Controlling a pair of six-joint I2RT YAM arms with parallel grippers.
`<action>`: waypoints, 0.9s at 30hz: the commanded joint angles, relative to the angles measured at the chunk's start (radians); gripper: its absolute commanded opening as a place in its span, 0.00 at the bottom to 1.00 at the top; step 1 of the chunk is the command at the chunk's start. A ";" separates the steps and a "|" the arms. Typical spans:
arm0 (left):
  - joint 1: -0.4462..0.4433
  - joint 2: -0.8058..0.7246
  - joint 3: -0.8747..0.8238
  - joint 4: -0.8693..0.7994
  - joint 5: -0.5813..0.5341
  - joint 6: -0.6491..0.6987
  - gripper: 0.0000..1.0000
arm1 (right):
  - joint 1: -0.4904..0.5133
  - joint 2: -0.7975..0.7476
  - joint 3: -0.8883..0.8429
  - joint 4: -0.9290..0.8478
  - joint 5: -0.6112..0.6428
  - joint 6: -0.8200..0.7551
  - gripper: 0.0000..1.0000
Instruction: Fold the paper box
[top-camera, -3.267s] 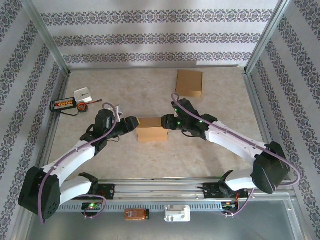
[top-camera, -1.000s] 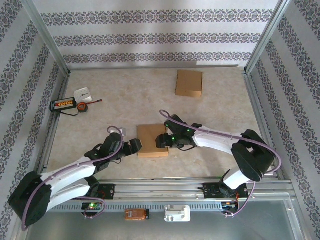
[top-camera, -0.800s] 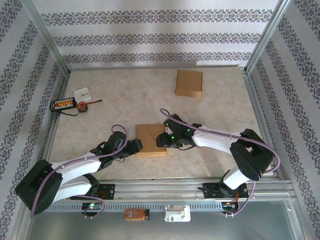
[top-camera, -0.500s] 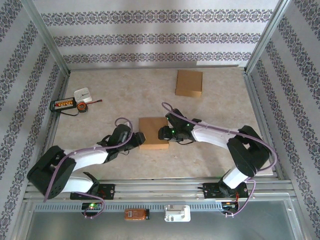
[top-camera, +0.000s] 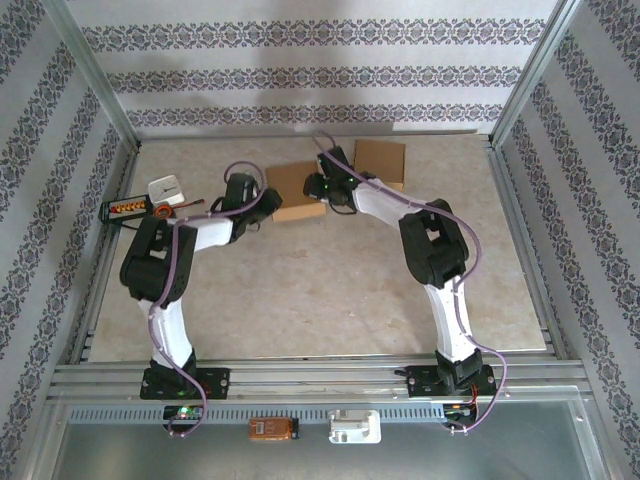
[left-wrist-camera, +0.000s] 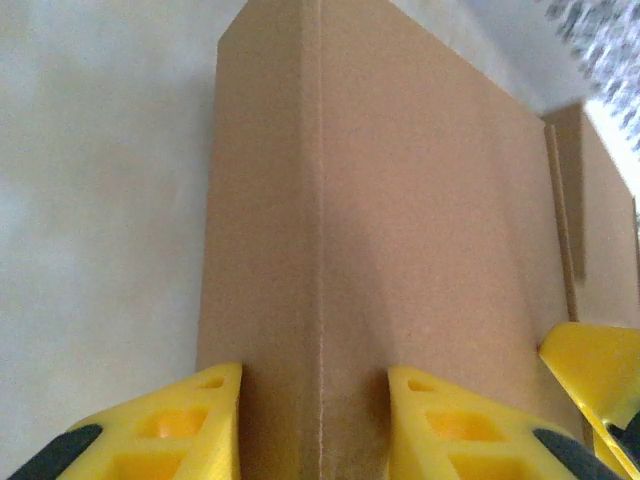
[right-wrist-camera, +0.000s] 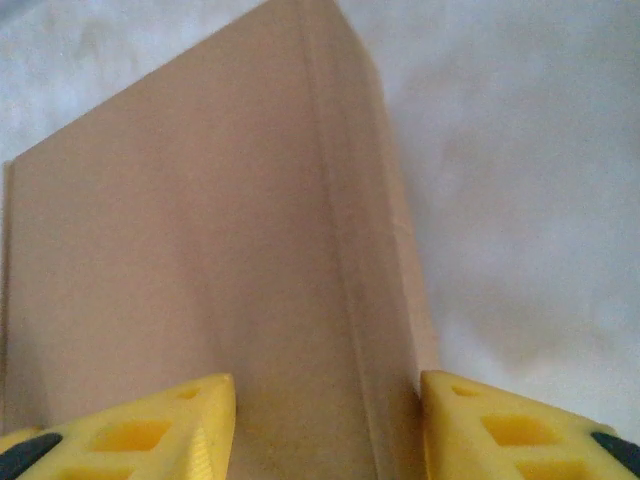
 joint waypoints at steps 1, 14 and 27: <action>0.000 0.120 0.198 -0.021 0.136 0.062 0.31 | 0.030 0.120 0.217 0.012 -0.118 0.039 0.48; 0.106 0.319 0.375 -0.004 0.162 0.062 0.39 | 0.037 0.363 0.629 -0.175 -0.108 -0.089 0.52; 0.163 0.211 0.312 -0.017 0.169 0.099 0.69 | 0.026 0.141 0.438 -0.158 0.115 -0.203 0.77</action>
